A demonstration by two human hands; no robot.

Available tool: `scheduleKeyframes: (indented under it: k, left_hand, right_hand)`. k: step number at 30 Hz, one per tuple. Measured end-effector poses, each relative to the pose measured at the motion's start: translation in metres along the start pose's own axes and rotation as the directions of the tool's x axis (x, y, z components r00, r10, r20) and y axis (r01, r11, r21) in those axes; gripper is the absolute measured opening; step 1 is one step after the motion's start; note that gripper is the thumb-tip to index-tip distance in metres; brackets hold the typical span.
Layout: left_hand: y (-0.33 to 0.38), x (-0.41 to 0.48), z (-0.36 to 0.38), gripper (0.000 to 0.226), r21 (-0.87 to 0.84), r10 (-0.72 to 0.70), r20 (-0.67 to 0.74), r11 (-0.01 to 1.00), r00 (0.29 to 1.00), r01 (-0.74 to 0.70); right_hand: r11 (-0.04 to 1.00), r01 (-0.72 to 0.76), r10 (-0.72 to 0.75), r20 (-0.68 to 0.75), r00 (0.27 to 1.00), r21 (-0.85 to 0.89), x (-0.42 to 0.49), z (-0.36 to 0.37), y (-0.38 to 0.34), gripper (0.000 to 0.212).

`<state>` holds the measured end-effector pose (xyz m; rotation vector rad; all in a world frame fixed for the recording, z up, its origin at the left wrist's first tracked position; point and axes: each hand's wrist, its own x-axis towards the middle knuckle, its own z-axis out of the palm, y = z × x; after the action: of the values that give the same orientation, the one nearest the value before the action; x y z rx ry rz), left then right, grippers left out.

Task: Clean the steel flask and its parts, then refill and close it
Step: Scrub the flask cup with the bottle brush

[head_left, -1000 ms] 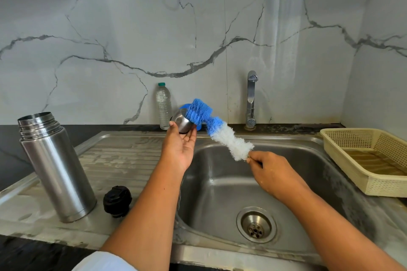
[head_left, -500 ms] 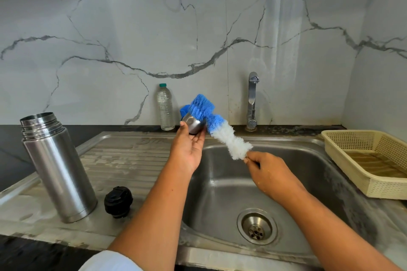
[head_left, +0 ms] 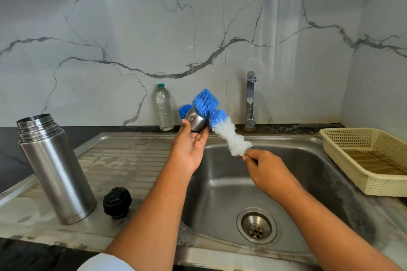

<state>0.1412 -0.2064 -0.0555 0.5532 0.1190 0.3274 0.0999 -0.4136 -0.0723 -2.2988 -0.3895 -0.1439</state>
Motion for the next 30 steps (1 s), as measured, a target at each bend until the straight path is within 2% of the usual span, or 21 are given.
scheduleKeyframes:
  k: [4, 8, 12, 14, 17, 20, 25, 30]
  left_hand:
    - [0.01, 0.01, -0.004, 0.043, -0.091, 0.048, -0.029, 0.995, 0.998, -0.05]
    - [0.003, 0.001, -0.006, 0.039, 0.086, -0.022, 0.045, 0.996, 0.999, 0.018]
    - [0.011, 0.007, -0.007, 0.041, 0.031, 0.032, 0.017, 0.999, 0.999, -0.032]
    - [0.014, 0.007, -0.009, 0.041, 0.108, 0.014, 0.054, 0.994, 0.998, -0.02]
    - [0.008, 0.001, -0.005, 0.033, 0.232, -0.055, 0.108, 0.972, 0.993, 0.028]
    - [0.009, 0.0, -0.004, 0.03, 0.26, -0.067, 0.125, 0.965, 0.99, 0.033]
    - [0.008, 0.0, -0.008, 0.016, 0.308, -0.038, 0.087, 0.951, 0.995, 0.009]
    - [0.012, 0.007, -0.009, 0.043, 0.235, 0.038, -0.045, 0.972, 0.998, -0.026]
  right_hand:
    - [1.0, -0.021, 0.021, 0.075, 0.997, 0.0, -0.003, -0.002, 0.005, 0.026]
    - [0.997, -0.028, 0.025, 0.045, 0.999, 0.068, 0.001, -0.001, 0.004, 0.024]
    - [0.999, -0.02, 0.015, 0.1, 0.995, 0.05, -0.001, -0.004, 0.005, 0.023]
    - [0.998, -0.031, 0.024, 0.119, 0.993, 0.055, -0.002, -0.003, 0.005, 0.024]
    - [0.993, -0.038, 0.031, 0.068, 0.997, 0.11, 0.001, -0.006, 0.006, 0.024]
    - [0.995, -0.057, 0.055, 0.026, 0.998, 0.085, 0.002, -0.011, 0.011, 0.025]
    - [0.993, -0.081, 0.079, 0.033, 0.996, 0.081, 0.002, -0.011, 0.011, 0.027]
    - [0.993, -0.066, 0.065, 0.014, 0.998, 0.102, 0.004, -0.008, 0.009, 0.024]
